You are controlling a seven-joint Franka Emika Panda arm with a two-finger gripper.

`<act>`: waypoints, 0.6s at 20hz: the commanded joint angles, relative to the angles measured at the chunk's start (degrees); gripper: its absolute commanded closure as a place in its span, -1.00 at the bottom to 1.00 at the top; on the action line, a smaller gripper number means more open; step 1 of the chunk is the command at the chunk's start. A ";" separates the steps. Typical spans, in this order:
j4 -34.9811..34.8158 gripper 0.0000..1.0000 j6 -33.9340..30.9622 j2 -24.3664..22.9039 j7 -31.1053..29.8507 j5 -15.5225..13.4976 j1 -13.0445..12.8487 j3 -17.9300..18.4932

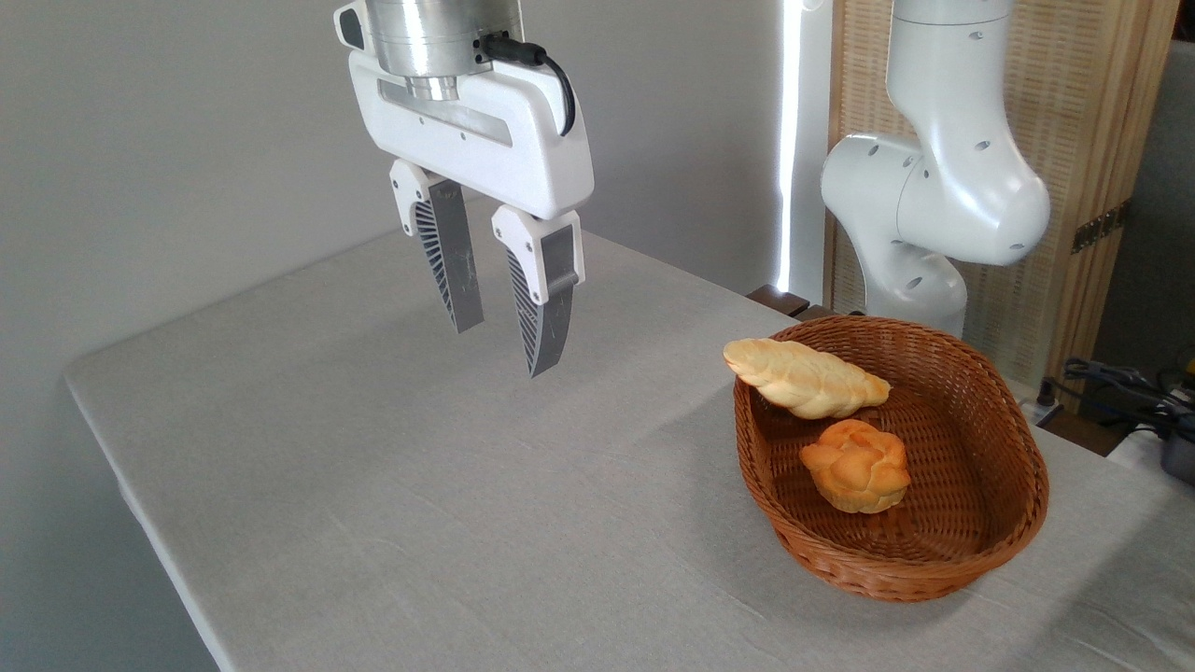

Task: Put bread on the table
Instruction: 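Move the open gripper over the braided bread roll in the basket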

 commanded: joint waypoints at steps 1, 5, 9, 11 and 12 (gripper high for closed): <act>-0.61 -1.00 -0.37 -0.43 1.00 -0.91 -0.09 0.63; -0.88 -1.00 -0.46 -0.61 0.83 -0.73 -0.09 0.63; -9.64 -1.00 0.76 -7.00 3.01 -0.73 -0.09 0.63; -17.54 -1.00 1.03 -13.06 8.62 -0.73 -0.09 0.63; -21.15 -1.00 1.03 -16.05 11.61 -0.65 -0.09 0.63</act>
